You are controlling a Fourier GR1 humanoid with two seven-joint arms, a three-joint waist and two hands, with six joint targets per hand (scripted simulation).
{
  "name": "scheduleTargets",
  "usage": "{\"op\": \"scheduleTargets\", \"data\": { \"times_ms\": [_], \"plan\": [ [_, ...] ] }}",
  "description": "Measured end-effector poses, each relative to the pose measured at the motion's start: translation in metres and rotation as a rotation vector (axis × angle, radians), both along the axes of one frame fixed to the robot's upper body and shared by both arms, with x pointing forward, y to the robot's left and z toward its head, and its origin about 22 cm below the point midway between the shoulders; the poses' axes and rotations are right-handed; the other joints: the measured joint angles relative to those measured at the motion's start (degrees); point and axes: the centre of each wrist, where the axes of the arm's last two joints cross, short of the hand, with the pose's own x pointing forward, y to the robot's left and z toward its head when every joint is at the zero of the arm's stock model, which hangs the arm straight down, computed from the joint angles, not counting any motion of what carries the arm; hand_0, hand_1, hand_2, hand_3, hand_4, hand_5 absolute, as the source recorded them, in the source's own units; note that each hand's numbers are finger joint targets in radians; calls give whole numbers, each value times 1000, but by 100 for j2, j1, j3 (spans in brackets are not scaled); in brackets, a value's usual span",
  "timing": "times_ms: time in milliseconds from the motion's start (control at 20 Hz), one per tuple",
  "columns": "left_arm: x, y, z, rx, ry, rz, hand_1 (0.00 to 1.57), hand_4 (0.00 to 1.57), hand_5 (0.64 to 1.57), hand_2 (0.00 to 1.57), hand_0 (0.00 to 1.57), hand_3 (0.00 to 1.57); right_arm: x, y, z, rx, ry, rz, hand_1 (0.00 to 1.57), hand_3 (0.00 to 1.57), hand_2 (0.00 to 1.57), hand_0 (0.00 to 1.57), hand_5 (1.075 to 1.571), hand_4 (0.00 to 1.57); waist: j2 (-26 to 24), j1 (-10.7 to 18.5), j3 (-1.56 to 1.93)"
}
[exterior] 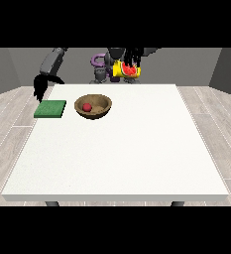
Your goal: Pick the cup and pour the ball into the bowl, then pick the bowl and place it on the pad
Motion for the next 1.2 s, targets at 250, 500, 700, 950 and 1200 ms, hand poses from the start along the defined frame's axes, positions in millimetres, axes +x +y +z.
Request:
{"op": "scheduleTargets", "data": {
  "times_ms": [250,500,700,950,1200],
  "plan": [
    [8,33,7,-334,126,-49,1177,775,1537,1400,1177,1125,8,6,5,16,-30,-30,0,0,0,0,1565,256,411,234,-7],
    [11,56,2,-638,211,-136,519,830,1545,0,519,0,21,17,16,53,-80,-9,0,0,0,0,1570,391,949,205,-6],
    [16,74,-7,-865,254,-187,0,0,1545,0,0,0,40,43,25,59,-101,55,0,0,0,0,1564,373,1237,-59,-9],
    [16,95,-42,-1023,325,-205,0,0,1519,0,0,0,50,76,21,53,-74,121,0,0,0,0,1541,111,1235,-368,2],
    [21,115,-57,-1083,378,-184,0,0,1533,0,0,0,51,103,7,46,-10,159,0,0,0,0,1542,33,943,-597,10]
  ]
}}
